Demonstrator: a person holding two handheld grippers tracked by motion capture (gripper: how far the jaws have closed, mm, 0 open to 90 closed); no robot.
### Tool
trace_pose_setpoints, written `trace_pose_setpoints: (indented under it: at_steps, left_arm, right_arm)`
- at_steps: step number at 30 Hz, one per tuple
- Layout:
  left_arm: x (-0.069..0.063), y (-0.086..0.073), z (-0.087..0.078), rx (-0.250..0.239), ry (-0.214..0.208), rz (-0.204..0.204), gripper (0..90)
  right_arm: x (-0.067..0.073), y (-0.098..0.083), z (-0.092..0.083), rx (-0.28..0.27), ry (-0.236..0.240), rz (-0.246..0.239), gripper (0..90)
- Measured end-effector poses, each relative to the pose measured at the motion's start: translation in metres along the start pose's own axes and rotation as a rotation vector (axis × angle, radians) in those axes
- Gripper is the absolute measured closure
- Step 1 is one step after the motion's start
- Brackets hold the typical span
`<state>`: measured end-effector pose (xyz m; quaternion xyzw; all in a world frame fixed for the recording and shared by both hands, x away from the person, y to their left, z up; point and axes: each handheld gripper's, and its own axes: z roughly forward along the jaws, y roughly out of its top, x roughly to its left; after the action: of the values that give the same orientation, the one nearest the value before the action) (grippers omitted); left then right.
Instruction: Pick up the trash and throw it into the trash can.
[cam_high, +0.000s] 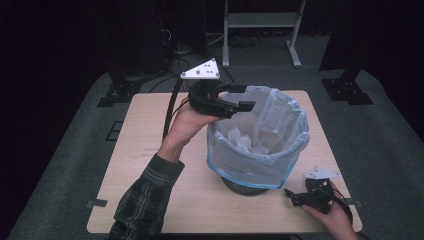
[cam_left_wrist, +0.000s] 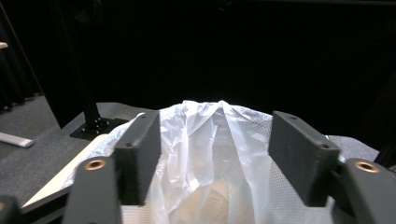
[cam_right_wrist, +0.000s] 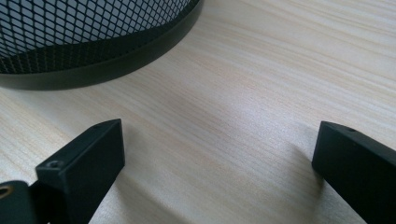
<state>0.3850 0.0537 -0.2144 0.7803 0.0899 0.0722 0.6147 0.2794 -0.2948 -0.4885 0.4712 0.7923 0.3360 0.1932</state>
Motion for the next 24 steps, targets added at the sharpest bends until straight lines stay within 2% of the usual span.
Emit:
trace_pose_setpoints:
  at_steps: [5, 9, 10, 14, 16, 17, 18, 23, 24]
  left_arm:
    - [-0.003, -0.003, -0.007, 0.003, 0.038, 0.009, 18.9]
    - [-0.008, -0.009, -0.017, 0.019, 0.069, 0.020, 12.6]
    - [-0.010, -0.011, -0.024, 0.019, 0.081, 0.023, 9.6]
    - [-0.011, -0.015, -0.037, 0.019, 0.093, 0.016, 7.5]
    - [-0.012, -0.019, -0.048, 0.021, 0.107, 0.000, 2.5]
    - [-0.012, -0.019, -0.048, 0.021, 0.107, 0.000, 1.7]
    - [-0.013, -0.023, -0.058, 0.022, 0.123, -0.006, 1.0]
    - [-0.015, -0.031, -0.072, 0.036, 0.152, -0.015, 0.0]
    - [-0.017, -0.036, -0.079, 0.051, 0.172, -0.015, 0.0]
  right_arm:
    - [0.000, 0.000, 0.000, 0.000, 0.000, 0.000, 0.9]
    - [0.000, 0.000, 0.000, 0.000, 0.000, 0.000, 0.9]
    - [0.000, 0.000, 0.000, 0.000, 0.000, 0.000, 0.9]
    - [0.000, 0.000, 0.000, 0.000, 0.000, 0.000, 0.9]
    - [0.000, 0.000, 0.000, 0.000, 0.000, 0.000, 1.0]
    - [0.000, 0.000, 0.000, 0.000, 0.000, 0.000, 0.9]
    - [0.000, 0.000, 0.000, 0.000, 0.000, 0.000, 0.9]
    - [0.000, 0.000, 0.000, 0.000, 0.000, 0.000, 0.9]
    - [0.000, 0.000, 0.000, 0.000, 0.000, 0.000, 0.9]
